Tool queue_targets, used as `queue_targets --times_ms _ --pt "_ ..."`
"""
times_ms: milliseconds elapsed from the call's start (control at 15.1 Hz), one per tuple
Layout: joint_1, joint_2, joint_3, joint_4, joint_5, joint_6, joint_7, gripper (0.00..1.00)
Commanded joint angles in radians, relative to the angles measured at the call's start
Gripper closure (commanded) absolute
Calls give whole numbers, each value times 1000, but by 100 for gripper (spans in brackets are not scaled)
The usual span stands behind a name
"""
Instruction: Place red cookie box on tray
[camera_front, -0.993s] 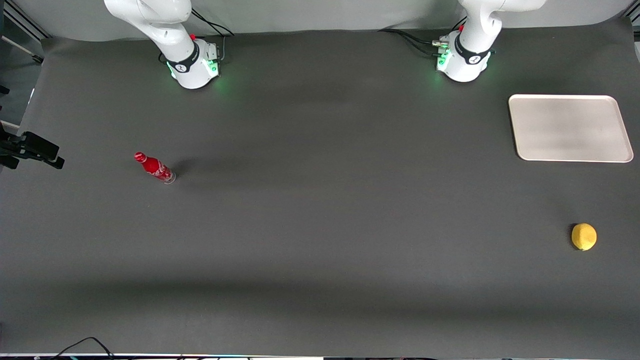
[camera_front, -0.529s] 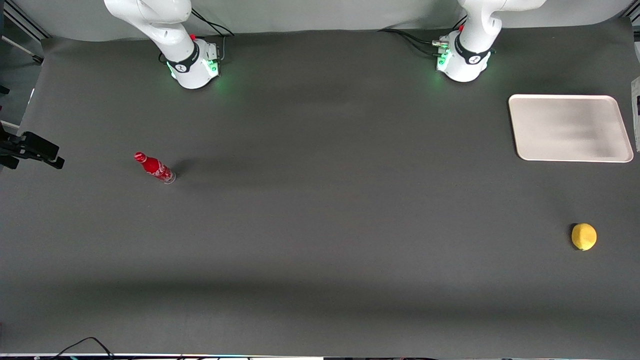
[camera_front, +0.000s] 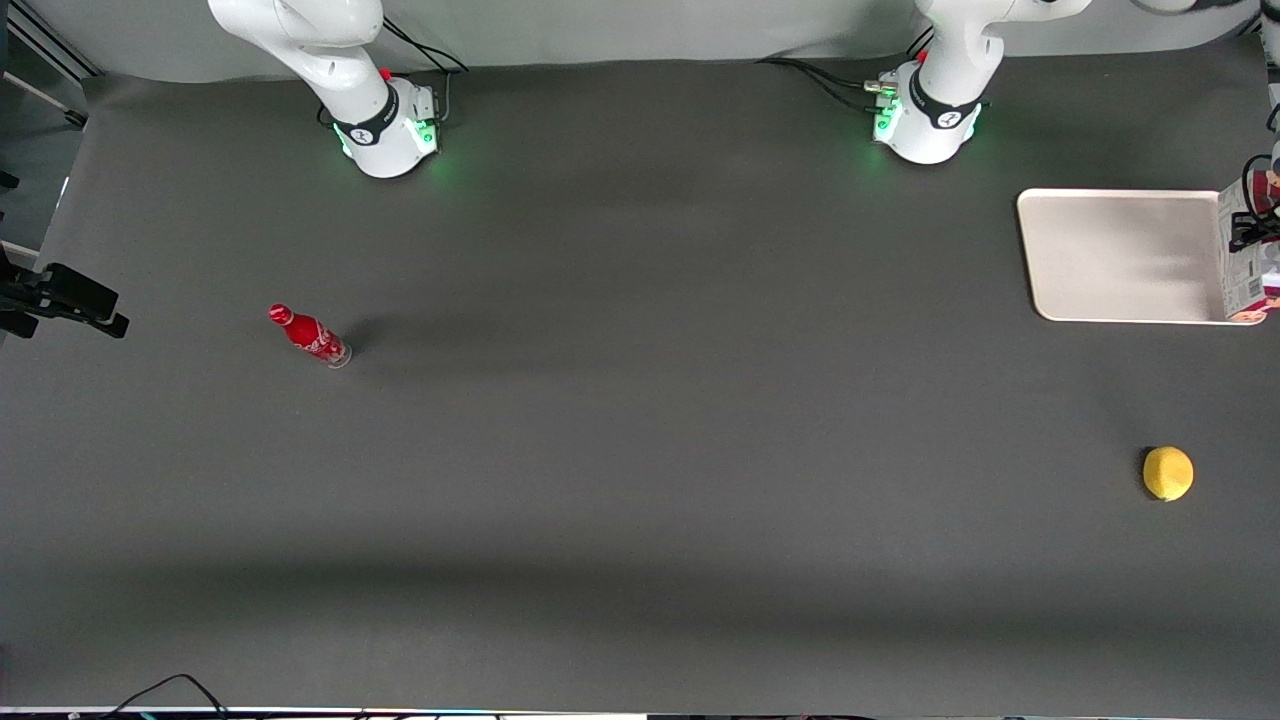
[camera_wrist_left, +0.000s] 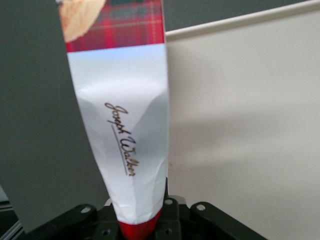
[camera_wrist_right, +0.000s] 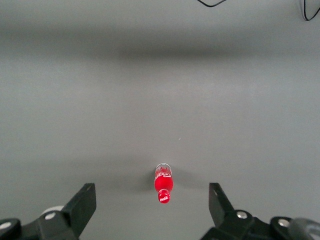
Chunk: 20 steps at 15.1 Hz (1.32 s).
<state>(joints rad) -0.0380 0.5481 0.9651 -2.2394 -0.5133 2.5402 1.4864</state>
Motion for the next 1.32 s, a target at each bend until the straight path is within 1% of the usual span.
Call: queue_targets --times_ms 0,66,132,199,463,529,596,728,926,993,1059,1125,1191,1257 --pt "26 56 4 49 -67 -6 95 100" --pt "33 56 4 49 -68 -6 95 93" --pt "41 58 4 49 -67 -6 106 27" --pt "41 58 4 49 -70 -11 118 0" --pt "35 44 4 58 -82 -34 121 0" --pt "30 42 4 76 -85 -75 120 0" --pt "29 36 9 111 -85 -150 117 0" --pt "11 9 67 190 -77 -300 109 0" --pt "-3 -39 118 305 -65 -475 109 0" --pt "-3 -48 124 355 -45 -547 104 0" --pt "-5 -51 138 427 -19 -642 62 0" --pt "-3 -62 142 510 10 -746 -7 0" --pt "-3 -72 142 599 54 -850 -71 0" --pt "-5 -91 139 679 85 -926 -122 0"
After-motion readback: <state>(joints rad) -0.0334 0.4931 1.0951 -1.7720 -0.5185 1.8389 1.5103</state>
